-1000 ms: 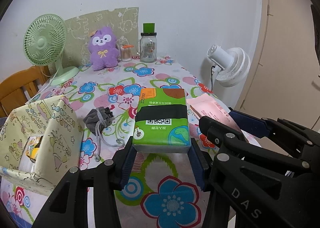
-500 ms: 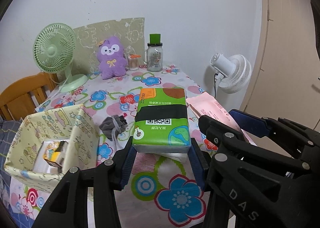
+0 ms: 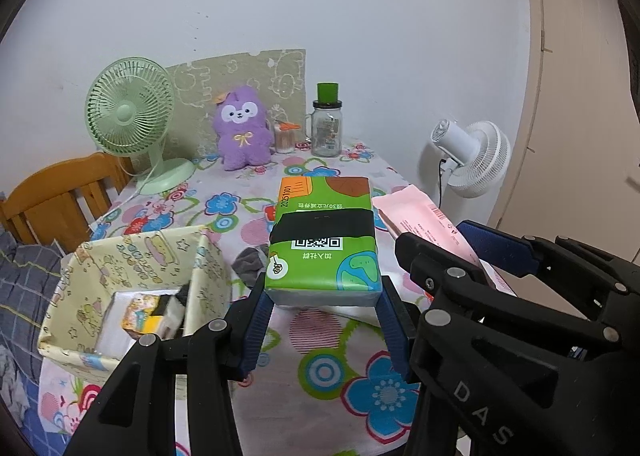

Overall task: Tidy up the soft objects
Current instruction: 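Lift the tissue pack and pink packet and carry them over the fabric box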

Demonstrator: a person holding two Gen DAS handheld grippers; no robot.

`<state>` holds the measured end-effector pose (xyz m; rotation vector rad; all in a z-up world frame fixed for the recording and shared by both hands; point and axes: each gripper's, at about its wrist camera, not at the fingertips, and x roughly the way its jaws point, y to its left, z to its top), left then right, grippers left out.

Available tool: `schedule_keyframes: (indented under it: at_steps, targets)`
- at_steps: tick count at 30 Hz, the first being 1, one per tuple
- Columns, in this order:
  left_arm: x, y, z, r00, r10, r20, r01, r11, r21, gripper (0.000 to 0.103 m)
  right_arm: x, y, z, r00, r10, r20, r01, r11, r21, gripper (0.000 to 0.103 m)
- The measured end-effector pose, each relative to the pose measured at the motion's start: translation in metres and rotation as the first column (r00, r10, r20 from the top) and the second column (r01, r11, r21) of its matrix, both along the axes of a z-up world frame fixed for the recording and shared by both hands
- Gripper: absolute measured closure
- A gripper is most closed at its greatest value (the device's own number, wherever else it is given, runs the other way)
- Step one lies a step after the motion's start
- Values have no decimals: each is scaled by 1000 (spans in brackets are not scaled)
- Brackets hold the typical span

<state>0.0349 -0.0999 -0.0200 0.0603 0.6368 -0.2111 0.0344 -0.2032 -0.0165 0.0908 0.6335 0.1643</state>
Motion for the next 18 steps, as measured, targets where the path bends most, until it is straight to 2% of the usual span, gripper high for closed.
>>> schedule_keyframes:
  at_steps: [18]
  targets:
    - [4, 43, 24, 999, 30, 25, -30, 1000, -8, 50, 6, 45, 31, 999, 36, 29, -36, 999, -15, 60]
